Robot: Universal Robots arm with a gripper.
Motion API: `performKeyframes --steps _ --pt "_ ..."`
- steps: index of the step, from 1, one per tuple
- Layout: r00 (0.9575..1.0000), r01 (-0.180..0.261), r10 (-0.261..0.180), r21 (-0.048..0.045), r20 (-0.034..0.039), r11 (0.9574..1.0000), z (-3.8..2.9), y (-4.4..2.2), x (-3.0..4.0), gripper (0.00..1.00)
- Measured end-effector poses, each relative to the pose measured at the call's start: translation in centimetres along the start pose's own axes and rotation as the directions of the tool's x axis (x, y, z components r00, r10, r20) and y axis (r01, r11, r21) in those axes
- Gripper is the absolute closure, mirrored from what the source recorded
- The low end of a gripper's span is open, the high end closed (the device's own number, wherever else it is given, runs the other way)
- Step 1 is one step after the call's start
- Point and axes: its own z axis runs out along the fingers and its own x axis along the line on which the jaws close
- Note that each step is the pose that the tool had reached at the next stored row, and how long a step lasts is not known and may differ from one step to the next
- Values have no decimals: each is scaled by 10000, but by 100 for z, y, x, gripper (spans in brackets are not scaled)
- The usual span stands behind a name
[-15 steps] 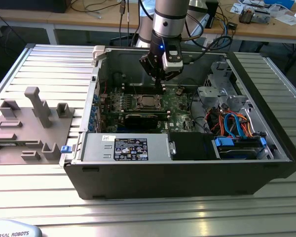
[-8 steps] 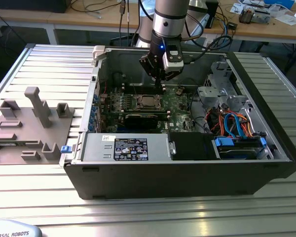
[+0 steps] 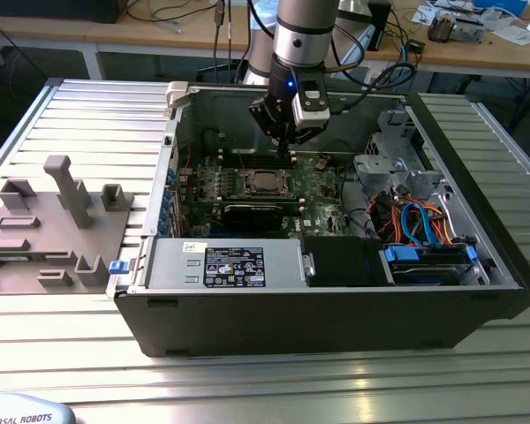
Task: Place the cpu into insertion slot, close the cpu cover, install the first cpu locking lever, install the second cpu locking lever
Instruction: 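Install the first cpu locking lever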
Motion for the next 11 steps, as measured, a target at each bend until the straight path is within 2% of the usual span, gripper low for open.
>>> performKeyframes --steps 11 --pt "9995 327 -327 7 2 9995 0 0 0 89"
